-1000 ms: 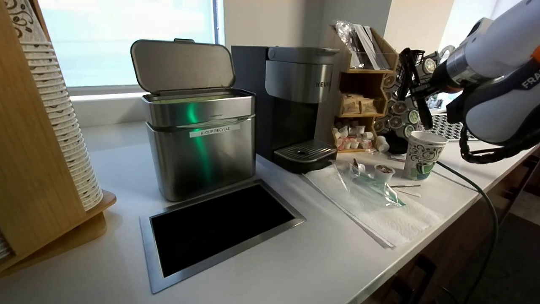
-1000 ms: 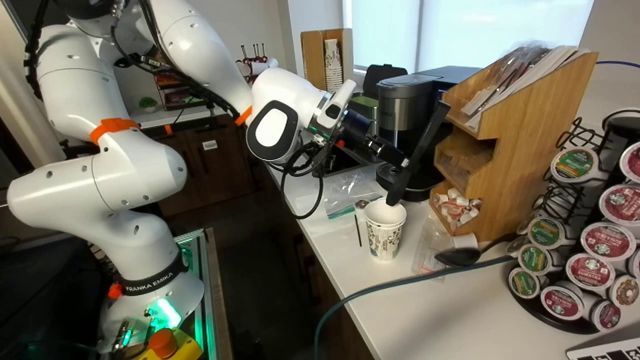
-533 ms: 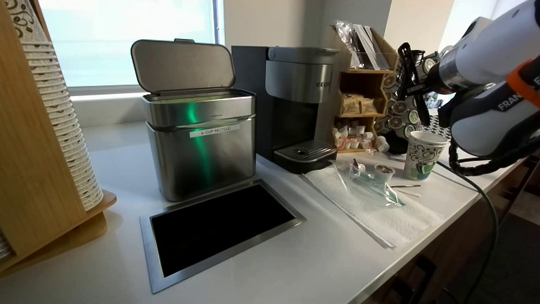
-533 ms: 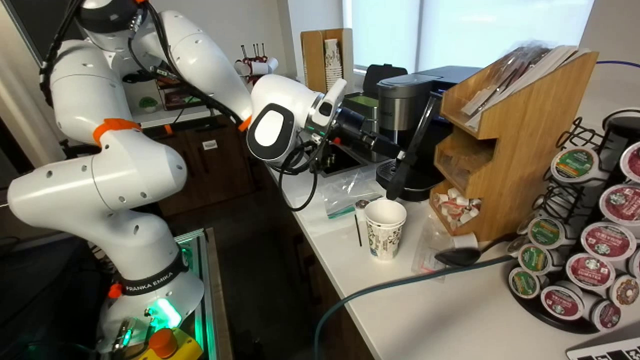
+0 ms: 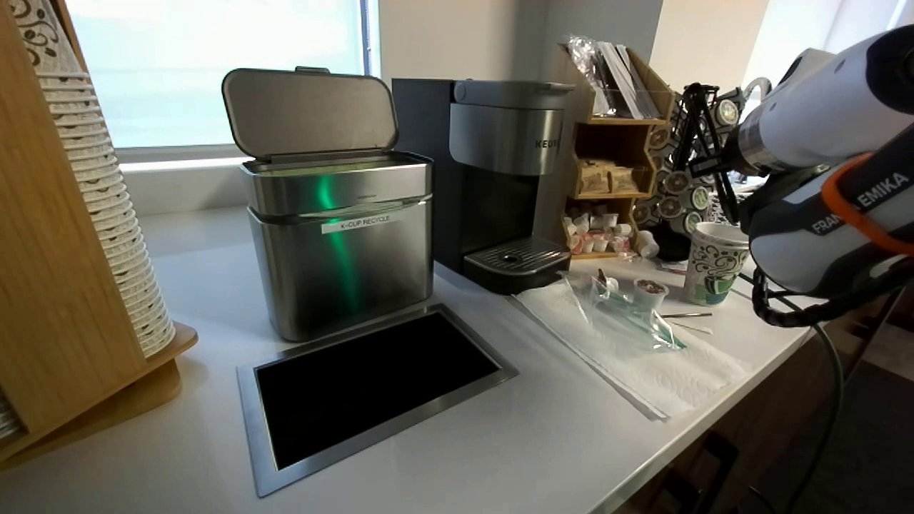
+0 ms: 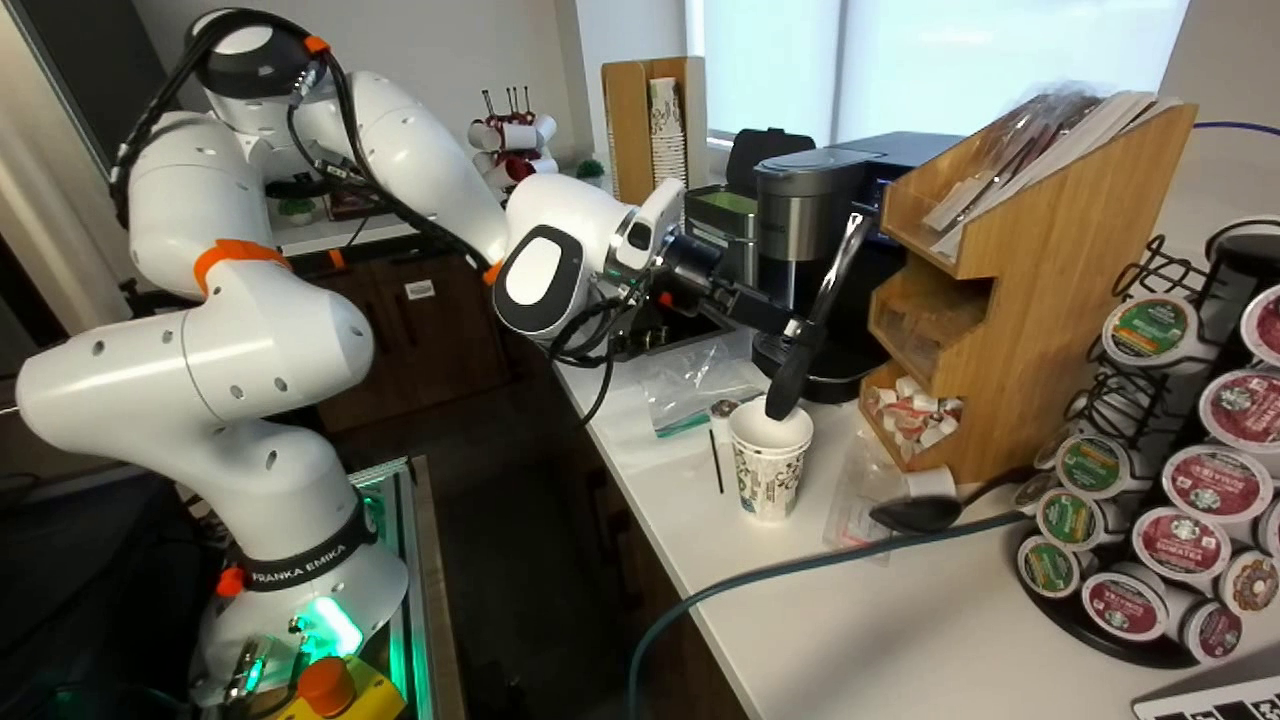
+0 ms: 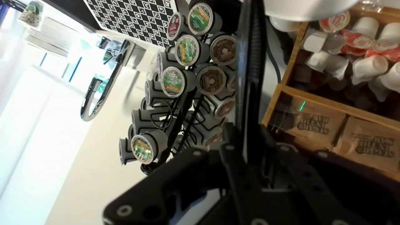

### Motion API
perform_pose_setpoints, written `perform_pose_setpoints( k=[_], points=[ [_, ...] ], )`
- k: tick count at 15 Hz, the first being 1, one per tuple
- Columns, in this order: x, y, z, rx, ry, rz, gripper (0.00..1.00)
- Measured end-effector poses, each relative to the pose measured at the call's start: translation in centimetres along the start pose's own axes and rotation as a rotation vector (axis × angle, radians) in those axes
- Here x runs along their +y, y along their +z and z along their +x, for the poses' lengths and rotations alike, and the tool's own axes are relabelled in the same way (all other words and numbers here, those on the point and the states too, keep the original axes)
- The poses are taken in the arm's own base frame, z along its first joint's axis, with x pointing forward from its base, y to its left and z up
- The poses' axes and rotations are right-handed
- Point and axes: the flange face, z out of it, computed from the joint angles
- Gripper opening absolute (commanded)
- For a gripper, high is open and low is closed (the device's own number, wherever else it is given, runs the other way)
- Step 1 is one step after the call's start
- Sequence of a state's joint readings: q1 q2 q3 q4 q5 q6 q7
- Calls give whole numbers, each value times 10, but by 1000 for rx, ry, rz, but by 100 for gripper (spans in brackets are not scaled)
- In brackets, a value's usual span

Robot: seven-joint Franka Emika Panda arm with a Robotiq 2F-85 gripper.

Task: Place the tongs inside the cup

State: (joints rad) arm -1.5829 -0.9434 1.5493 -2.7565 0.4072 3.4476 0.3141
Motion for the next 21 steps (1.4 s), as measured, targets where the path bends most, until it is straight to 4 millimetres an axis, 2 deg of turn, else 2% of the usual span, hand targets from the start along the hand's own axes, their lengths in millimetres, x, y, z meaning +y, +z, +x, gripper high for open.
perform_pose_setpoints(
  k=[5, 6, 15, 21],
  points=[
    [0, 0, 0, 6, -3, -7, 19],
    [-1, 0, 0, 5, -2, -7, 5],
    [2, -1, 2, 11, 22, -13, 5],
    [-12, -1, -9, -4, 12, 9, 5]
  ],
)
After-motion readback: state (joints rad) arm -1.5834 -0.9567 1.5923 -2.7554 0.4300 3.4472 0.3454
